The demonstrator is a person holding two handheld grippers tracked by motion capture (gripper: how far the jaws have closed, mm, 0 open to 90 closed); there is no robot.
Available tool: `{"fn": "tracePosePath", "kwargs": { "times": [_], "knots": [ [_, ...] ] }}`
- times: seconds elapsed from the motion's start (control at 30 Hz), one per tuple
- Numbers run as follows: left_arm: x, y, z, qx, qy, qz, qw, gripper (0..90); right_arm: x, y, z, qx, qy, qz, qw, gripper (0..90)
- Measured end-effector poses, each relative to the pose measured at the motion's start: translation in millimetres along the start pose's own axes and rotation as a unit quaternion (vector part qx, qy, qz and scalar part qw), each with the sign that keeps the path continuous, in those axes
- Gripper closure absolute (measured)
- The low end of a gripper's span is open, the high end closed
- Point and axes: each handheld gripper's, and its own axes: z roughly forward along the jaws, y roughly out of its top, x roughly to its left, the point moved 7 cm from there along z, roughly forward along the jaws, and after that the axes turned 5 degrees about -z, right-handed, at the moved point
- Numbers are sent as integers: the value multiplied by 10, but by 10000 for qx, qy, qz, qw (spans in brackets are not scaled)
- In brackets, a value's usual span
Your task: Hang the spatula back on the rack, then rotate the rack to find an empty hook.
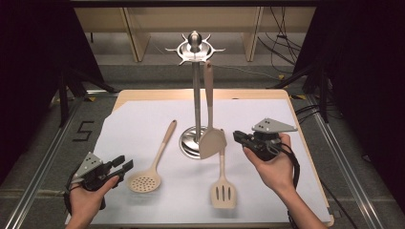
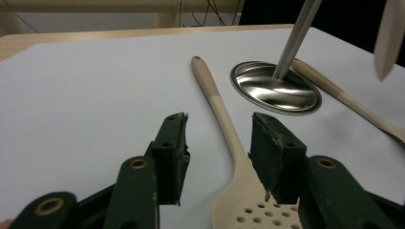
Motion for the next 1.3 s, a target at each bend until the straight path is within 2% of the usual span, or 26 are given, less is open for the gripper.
{"fn": "tracePosePath", "kwargs": {
  "times": [0.17, 0.23, 0.27, 0.3, 0.33, 0.4, 0.5, 0.53, 0.6, 0.63, 0.7, 0.73, 0.77, 0.8, 0.87, 0.9, 1.03, 1.13, 1.17, 1.2, 1.27, 1.3],
  "knots": [
    [-13, 25, -19, -50, 16, 17, 10000, 589, -128, -409, 88, 319, -104, 175, 9993, 823],
    [-16, 27, -26, -30, 46, 25, 10000, 607, -158, -465, 107, 301, -141, 224, 9992, 819],
    [-32, 42, -26, -101, 6, 44, 9999, 619, -215, -571, 99, 438, -188, 314, 9984, 816],
    [-32, 42, -26, -101, 6, 44, 9999, 630, -215, -571, 99, 438, -188, 314, 9984, 816],
    [-35, 58, -36, -149, 35, 101, 9998, 641, -280, -658, 97, 462, -284, 373, 9978, 802],
    [-32, 64, -38, -167, 32, 123, 9998, 650, -333, -713, 94, 434, -323, 462, 9975, 786],
    [-24, 60, -40, -156, 50, 124, 9998, 658, -412, -777, 80, 455, -370, 451, 9973, 776],
    [-21, 60, -40, -164, 51, 121, 9998, 658, -456, -829, 56, 483, -492, 621, 9957, 772],
    [-23, 58, -38, -160, 41, 127, 9998, 658, -499, -868, 41, 497, -544, 652, 9952, 769],
    [-25, 56, -37, -158, 38, 126, 9998, 658, -494, -887, 22, 583, -545, 767, 9939, 767],
    [-27, 53, -36, -153, 36, 140, 9998, 657, -512, -897, 19, 572, -588, 732, 9939, 763],
    [-39, 52, -34, -166, 16, 148, 9998, 658, -511, -920, 18, 551, -570, 827, 9934, 758],
    [-41, 55, -37, -172, 10, 175, 9997, 658, -530, -927, 5, 577, -623, 759, 9935, 756],
    [-46, 57, -40, -181, 23, 169, 9997, 659, -524, -932, 0, 599, -601, 810, 9931, 754],
    [-55, 69, -42, -245, -20, 200, 9995, 662, -568, -930, 2, 481, -629, 643, 9948, 752],
    [-58, 68, -53, -215, 32, 193, 9996, 663, -579, -932, -2, 483, -669, 613, 9947, 750],
    [-59, 72, -60, -267, -15, 221, 9994, 667, -573, -941, -10, 532, -630, 719, 9940, 746],
    [-63, 84, -81, -270, 34, 235, 9994, 678, -573, -937, -5, 529, -616, 708, 9942, 742],
    [-73, 95, -77, -312, -8, 228, 9993, 688, -573, -937, 7, 512, -608, 739, 9941, 740],
    [-89, 105, -91, -286, 7, 225, 9993, 698, -591, -932, 13, 447, -651, 666, 9946, 739],
    [-128, 129, -98, -287, -57, 209, 9994, 727, -591, -941, 19, 488, -609, 697, 9945, 737],
    [-158, 151, -94, -329, -160, 189, 9992, 750, -591, -943, 19, 484, -575, 703, 9947, 736]
  ]
}}
